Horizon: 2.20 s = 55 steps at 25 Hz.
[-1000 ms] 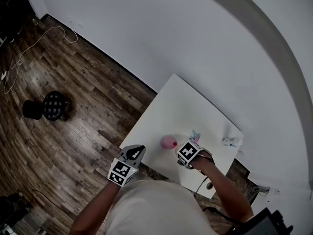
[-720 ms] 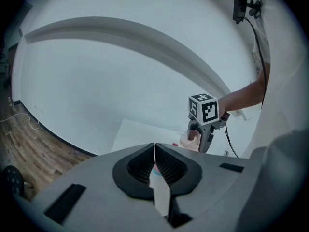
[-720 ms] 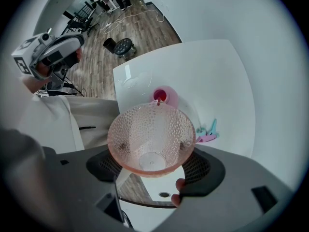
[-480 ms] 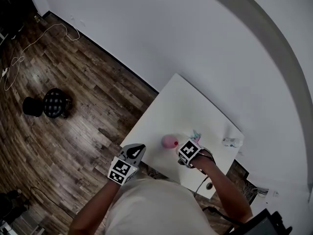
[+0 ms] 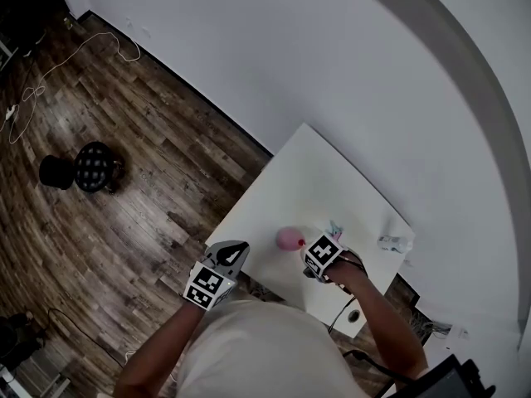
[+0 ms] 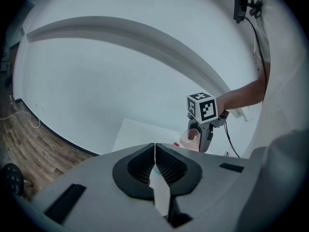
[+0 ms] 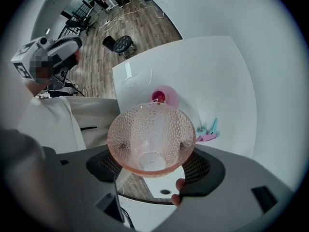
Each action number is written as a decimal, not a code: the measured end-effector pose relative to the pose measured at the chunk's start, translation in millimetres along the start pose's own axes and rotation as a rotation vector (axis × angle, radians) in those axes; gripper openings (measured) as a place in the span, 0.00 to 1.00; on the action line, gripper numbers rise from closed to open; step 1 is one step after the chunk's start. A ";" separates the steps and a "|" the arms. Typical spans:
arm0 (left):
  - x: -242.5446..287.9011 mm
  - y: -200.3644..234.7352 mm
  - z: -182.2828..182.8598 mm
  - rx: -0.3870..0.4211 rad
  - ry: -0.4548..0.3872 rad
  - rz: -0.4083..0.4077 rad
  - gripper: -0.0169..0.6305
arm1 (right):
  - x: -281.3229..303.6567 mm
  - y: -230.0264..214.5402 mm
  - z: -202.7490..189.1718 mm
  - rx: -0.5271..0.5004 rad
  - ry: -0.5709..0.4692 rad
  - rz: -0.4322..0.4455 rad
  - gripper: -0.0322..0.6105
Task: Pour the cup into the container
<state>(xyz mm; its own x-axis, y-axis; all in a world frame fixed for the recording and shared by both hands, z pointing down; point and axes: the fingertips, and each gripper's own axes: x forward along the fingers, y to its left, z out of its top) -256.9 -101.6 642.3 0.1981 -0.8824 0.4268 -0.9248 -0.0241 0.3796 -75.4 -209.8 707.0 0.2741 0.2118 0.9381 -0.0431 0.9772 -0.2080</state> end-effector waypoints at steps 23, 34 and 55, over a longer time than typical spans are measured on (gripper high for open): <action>6.6 4.4 0.0 0.001 -0.004 0.000 0.05 | -3.5 0.6 -3.9 -0.008 0.050 0.024 0.61; 6.0 4.8 -0.4 0.000 -0.005 0.001 0.05 | -6.3 2.1 -3.5 -0.009 0.061 0.024 0.61; 4.2 9.7 -4.5 -0.003 -0.012 0.002 0.05 | -8.1 4.4 -0.3 -0.013 0.089 0.026 0.61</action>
<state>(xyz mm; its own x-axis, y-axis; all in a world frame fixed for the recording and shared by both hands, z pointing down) -263.6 -103.4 651.5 0.1920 -0.8879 0.4180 -0.9242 -0.0203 0.3813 -77.6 -207.3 698.4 0.3576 0.2340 0.9041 -0.0386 0.9710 -0.2360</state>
